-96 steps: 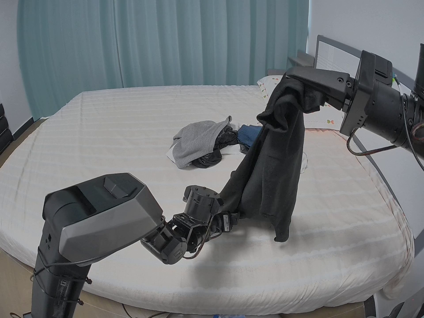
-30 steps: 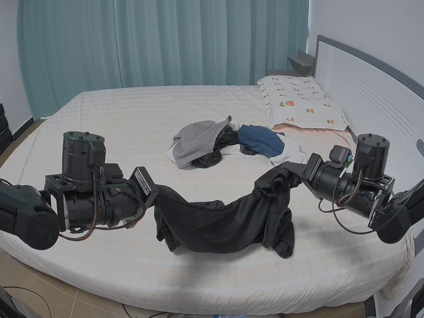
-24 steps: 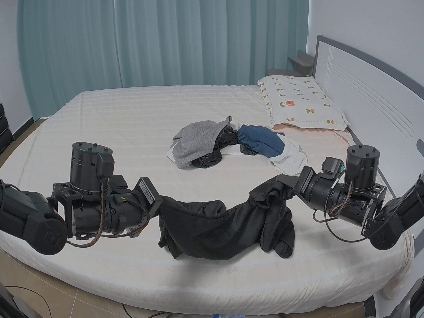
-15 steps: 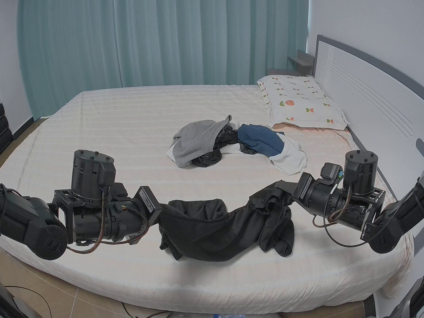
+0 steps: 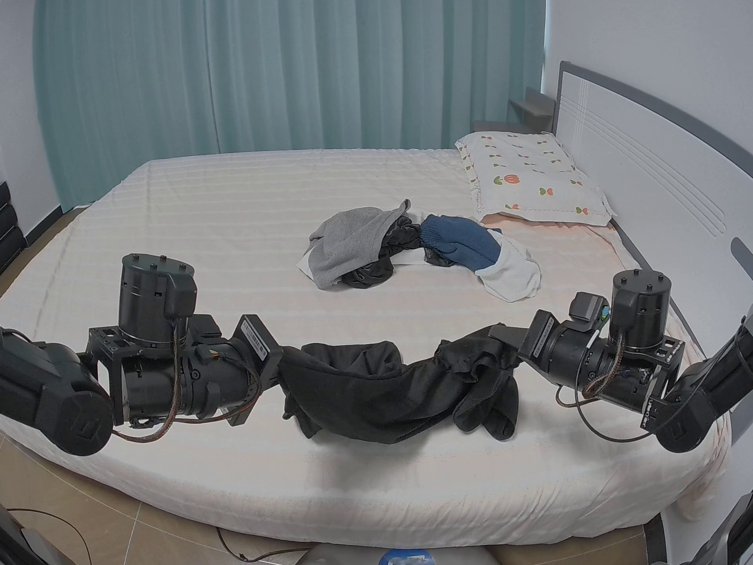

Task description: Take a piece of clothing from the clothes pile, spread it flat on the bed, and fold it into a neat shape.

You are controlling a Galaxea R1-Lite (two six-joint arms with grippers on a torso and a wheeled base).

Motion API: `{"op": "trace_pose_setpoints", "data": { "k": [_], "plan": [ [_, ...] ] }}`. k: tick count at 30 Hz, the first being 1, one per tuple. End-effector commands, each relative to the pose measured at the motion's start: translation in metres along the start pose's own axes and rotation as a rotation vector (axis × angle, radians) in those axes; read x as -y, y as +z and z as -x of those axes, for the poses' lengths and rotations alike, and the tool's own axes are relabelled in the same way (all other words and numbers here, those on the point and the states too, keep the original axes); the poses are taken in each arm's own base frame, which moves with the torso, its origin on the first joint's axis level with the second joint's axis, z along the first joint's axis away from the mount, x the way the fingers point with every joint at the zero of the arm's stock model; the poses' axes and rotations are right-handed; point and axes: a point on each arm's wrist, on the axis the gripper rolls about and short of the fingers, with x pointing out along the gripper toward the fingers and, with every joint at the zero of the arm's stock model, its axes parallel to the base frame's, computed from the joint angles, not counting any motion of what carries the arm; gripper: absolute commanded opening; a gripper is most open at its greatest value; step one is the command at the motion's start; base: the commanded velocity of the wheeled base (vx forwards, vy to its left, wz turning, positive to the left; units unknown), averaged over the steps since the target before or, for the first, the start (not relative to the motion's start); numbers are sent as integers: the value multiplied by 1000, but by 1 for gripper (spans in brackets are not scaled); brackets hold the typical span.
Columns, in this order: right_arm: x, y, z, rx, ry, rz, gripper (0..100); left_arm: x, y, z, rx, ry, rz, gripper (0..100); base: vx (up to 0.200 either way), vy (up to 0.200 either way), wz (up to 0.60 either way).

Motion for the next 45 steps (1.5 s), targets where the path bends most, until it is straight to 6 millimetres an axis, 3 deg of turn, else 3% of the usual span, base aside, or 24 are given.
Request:
{"op": "trace_pose_setpoints", "data": {
  "k": [1,12,28,36,45],
  "plan": [
    [-1,1,2,5,4,1,0,-1,7,2,24,-1,11,0,0,0,0],
    [-1,4,1,39,-18,4,0,6,12,8,51,-38,47,0,0,0,0],
    [-4,11,1,110,-20,14,0,7,17,10,84,-62,44,0,0,200,0],
    [-4,22,6,149,-15,7,0,14,16,24,100,-98,28,0,0,200,0],
    [-3,22,4,148,-18,4,0,14,16,26,104,-104,28,0,0,200,0]
  ]
}}
